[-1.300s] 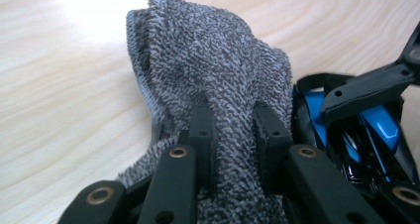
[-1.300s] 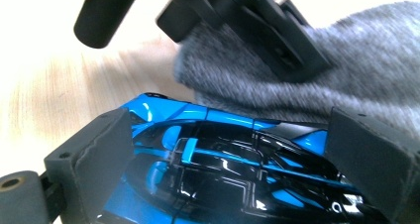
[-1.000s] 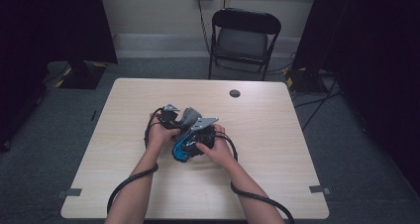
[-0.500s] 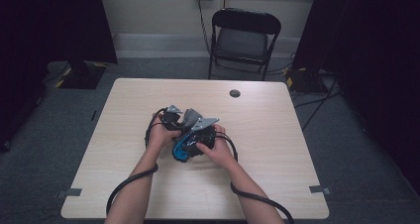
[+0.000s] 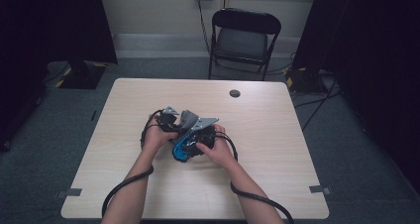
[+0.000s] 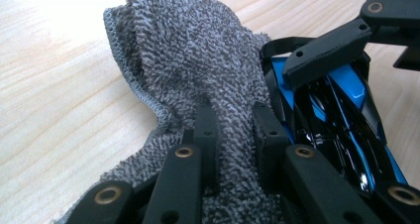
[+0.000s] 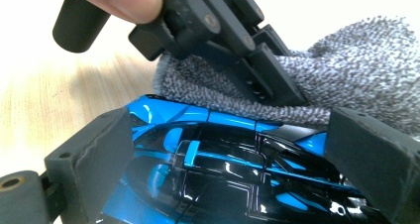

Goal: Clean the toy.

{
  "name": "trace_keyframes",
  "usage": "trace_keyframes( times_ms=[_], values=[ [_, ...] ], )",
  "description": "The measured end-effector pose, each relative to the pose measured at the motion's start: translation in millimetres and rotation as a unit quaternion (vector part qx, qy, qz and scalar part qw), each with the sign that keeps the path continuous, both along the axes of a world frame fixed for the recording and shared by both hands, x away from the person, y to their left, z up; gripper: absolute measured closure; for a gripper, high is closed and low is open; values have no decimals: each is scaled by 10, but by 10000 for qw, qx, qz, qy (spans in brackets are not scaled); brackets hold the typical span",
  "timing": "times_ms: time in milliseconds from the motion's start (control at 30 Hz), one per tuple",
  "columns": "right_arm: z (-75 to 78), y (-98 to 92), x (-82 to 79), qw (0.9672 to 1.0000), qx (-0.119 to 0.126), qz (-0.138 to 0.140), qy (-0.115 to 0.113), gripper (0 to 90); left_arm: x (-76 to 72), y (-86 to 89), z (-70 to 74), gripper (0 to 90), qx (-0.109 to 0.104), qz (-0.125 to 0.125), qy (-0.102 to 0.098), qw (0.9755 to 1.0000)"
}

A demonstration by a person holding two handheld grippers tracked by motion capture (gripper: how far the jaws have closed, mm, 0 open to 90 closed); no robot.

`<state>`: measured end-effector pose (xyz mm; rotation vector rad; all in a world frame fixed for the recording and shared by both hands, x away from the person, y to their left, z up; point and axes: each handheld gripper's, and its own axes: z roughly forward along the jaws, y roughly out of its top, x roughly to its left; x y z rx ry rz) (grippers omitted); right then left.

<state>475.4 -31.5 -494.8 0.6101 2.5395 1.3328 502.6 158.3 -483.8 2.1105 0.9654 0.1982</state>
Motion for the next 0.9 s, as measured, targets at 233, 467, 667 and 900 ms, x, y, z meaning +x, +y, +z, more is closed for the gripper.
trace_keyframes(
  times_ms=[233,467,667,900],
  values=[
    [0,1,0,10000,0,-2,0,45,-65,81,5,764,-17,-7,48,10000],
    [-1,1,-2,10000,2,-1,-4,45,-134,147,14,764,-33,-9,125,9999],
    [0,1,-2,10000,1,-2,-2,45,-192,210,39,764,97,-81,138,9998],
    [-3,1,-5,10000,15,-20,-4,45,-281,303,43,764,95,-87,202,9997]
  ],
)
